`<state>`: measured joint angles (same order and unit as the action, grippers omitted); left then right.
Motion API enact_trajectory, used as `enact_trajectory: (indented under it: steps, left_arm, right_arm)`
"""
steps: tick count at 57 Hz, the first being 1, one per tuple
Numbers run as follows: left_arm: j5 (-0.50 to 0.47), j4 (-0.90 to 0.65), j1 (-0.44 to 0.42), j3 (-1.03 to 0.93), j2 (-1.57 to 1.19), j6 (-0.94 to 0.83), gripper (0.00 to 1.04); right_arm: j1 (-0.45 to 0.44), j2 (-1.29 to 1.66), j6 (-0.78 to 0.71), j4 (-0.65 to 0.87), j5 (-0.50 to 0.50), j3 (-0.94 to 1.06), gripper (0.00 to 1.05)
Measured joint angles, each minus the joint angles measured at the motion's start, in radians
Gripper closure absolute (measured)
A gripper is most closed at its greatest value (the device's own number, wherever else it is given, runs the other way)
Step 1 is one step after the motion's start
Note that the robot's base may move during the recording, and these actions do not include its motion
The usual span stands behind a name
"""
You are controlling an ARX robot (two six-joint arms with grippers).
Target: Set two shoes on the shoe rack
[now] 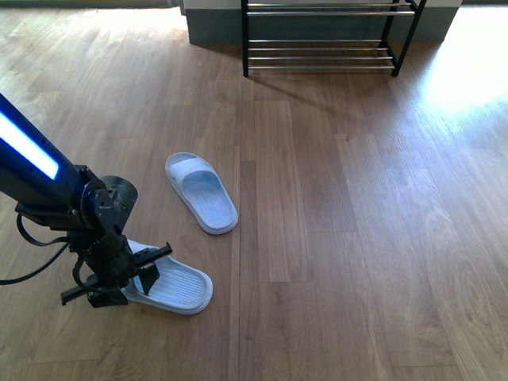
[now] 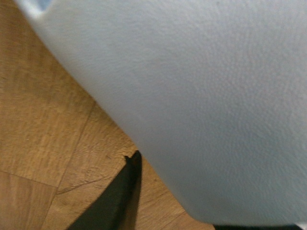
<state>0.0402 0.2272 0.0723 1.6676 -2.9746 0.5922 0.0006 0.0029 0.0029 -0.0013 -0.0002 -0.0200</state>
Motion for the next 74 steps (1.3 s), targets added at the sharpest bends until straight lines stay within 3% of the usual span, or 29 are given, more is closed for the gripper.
enact_trajectory:
  steps: [10, 22, 27, 34, 44, 55, 66, 74]
  left_arm:
    - [-0.098, -0.062, -0.052, -0.085, 0.071, 0.001, 1.03]
    - [-0.190, -0.189, -0.105, -0.256, 0.211, -0.037, 1.03]
    - [-0.283, -0.313, -0.130, -0.377, 0.323, -0.094, 1.03]
    - [-0.502, -0.602, -0.177, -0.596, 0.546, -0.259, 1.03]
    - [-0.604, -0.829, -0.191, -0.788, 0.746, -0.364, 1.03]
    - [-0.727, -1.132, -0.097, -1.117, 1.029, -0.465, 1.03]
    - [-0.869, -1.293, 0.045, -1.324, 1.147, -0.474, 1.03]
    - [-0.872, -1.313, 0.071, -1.343, 1.141, -0.502, 1.03]
  right_arm:
    - [0.000, 0.000, 0.000, 0.000, 0.000, 0.000, 0.09]
    - [0.000, 0.000, 0.000, 0.000, 0.000, 0.000, 0.09]
    - [0.000, 0.000, 0.000, 0.000, 0.000, 0.000, 0.09]
    - [0.000, 0.000, 0.000, 0.000, 0.000, 0.000, 0.09]
    - [0.000, 0.000, 0.000, 0.000, 0.000, 0.000, 0.09]
    - [0.000, 0.000, 0.000, 0.000, 0.000, 0.000, 0.09]
    - [0.000, 0.000, 0.000, 0.000, 0.000, 0.000, 0.09]
    - [0.000, 0.000, 0.000, 0.000, 0.000, 0.000, 0.09]
